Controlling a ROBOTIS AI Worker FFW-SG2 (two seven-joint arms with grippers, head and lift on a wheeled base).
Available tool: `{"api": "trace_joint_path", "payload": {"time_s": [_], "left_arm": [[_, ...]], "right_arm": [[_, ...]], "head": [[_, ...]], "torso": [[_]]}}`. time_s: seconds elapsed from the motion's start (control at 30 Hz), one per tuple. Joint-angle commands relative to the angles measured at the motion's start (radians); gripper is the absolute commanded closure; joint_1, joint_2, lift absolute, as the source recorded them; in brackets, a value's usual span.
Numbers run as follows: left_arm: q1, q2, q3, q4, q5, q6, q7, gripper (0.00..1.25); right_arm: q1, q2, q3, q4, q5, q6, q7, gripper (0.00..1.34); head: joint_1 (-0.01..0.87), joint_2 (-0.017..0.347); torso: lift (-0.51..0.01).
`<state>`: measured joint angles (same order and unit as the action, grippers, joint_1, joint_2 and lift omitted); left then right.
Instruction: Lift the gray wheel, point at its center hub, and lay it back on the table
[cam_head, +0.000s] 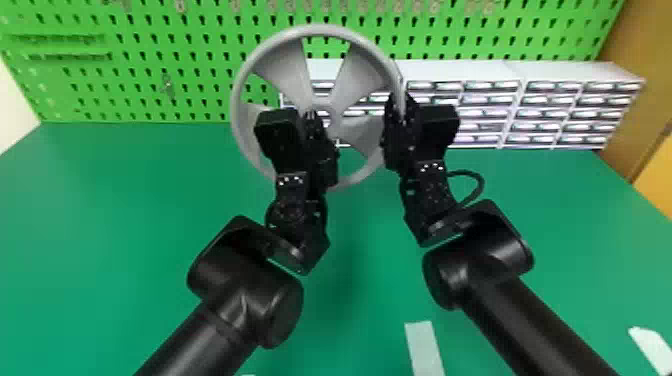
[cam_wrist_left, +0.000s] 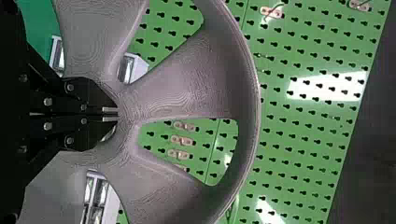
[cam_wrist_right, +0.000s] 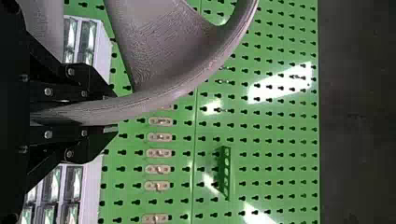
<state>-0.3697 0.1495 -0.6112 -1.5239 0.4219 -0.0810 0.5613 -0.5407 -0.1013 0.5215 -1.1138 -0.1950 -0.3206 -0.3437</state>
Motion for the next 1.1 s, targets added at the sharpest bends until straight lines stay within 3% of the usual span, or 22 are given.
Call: {"api": "trace_joint_path", "payload": {"time_s": [0.0,0.63,1.07], "left_arm": [[0.000,-0.001,0.001,0.001,0.000,0.000,0.000,1.21],[0.006,-0.002,-0.007,-0.009,-0.005,-0.003,-0.001,1.21],[0.089,0.001,-0.007,-0.130,-0.041,-0.002,0.000,1.20]], "right_arm": [[0.001,-0.001,0.000,-0.001,-0.001,0.000,-0.001,1.26],[0.002,-0.001,-0.005,-0.001,-0.001,0.008,-0.001,1.26],[0.001,-0.006,-0.024,0.000,0.006,0.025,0.000,1.26]], "head": [[0.692,0.048],[0.692,0.048],[0.692,0.048]], "torso": [[-0.096],[-0.096],[-0.096]]}}
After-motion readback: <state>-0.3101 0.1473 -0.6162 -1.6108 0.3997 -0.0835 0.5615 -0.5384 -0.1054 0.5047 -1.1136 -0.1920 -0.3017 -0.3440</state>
